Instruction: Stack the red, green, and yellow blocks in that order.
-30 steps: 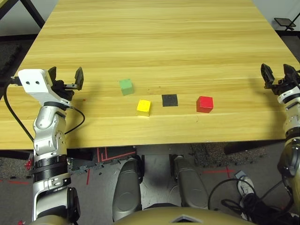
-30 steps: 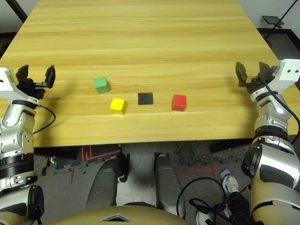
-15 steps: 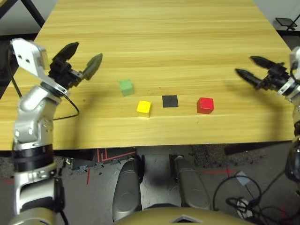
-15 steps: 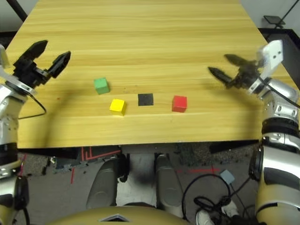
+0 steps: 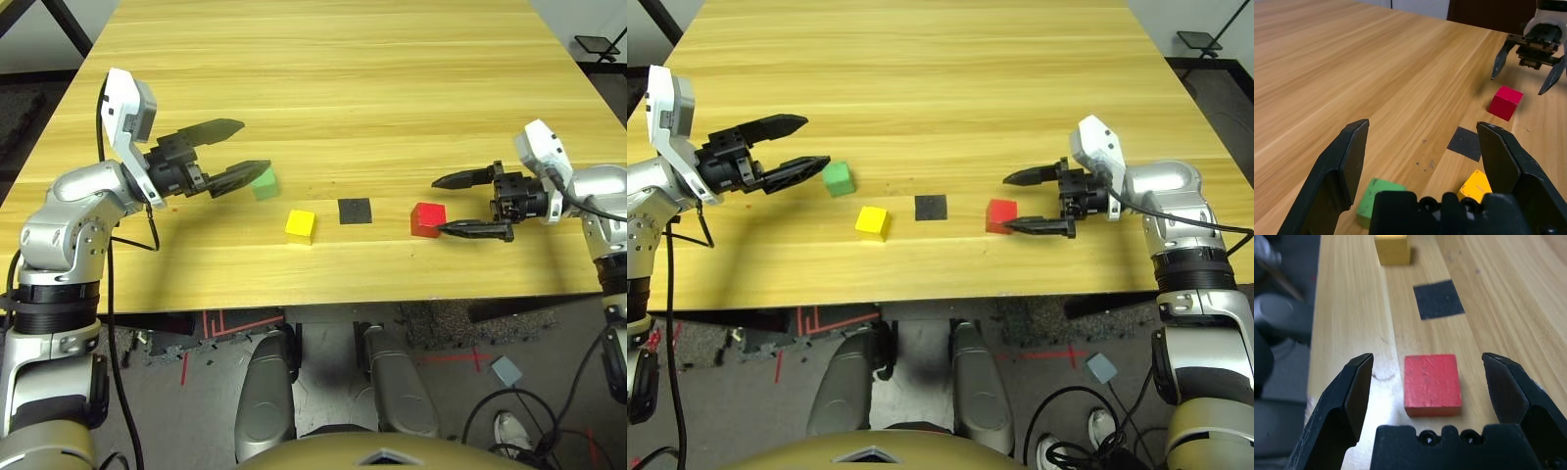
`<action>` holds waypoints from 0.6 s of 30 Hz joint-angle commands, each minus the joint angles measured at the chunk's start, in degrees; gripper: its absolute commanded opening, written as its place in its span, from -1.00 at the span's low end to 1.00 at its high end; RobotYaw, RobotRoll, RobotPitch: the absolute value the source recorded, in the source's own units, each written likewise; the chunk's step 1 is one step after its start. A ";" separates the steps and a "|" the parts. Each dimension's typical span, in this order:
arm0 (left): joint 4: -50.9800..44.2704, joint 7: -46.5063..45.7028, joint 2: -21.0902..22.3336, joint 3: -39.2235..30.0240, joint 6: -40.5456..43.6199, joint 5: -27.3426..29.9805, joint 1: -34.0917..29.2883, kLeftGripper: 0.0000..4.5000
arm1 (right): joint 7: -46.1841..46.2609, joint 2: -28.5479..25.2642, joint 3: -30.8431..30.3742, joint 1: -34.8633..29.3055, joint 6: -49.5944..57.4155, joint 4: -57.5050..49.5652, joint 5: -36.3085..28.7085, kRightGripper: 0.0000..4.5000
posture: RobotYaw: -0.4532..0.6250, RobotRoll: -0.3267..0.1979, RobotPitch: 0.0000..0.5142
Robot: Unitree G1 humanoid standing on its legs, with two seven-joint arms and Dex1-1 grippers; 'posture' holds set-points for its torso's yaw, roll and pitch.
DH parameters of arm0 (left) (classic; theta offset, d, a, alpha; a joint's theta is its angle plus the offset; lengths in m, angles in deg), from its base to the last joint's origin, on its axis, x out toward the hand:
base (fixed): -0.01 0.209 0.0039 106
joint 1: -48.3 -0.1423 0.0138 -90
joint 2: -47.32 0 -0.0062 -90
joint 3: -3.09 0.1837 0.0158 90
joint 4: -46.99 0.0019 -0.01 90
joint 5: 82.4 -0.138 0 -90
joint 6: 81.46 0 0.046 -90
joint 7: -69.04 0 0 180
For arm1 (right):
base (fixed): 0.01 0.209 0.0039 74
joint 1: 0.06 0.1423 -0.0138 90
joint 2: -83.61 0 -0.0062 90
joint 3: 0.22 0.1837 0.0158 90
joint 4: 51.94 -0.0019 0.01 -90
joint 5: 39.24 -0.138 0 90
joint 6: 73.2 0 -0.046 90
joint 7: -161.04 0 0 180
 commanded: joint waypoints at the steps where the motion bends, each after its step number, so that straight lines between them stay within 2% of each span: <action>1: -0.14 0.77 -0.19 1.33 -0.14 -1.44 -0.41 0.99 | -0.11 0.30 -1.80 1.29 -2.64 3.16 2.93 1.00 | 0.13 0.02 -0.15; 10: -1.25 -0.26 -0.04 0.70 0.19 -2.20 -1.17 0.99 | -0.67 3.15 -4.77 2.71 -3.00 6.81 5.71 1.00 | 0.25 0.04 -0.15; 13: -2.25 -0.96 0.30 -0.05 0.57 -2.12 -1.84 1.00 | -0.32 4.39 -5.94 3.26 -3.51 7.88 7.21 0.76 | 0.30 0.05 -0.15; 18: -4.30 -2.12 0.82 -1.39 1.25 -1.80 -3.45 1.00 | 1.25 5.63 -6.66 5.50 -4.34 8.42 8.93 -0.05 | 0.34 0.04 -0.13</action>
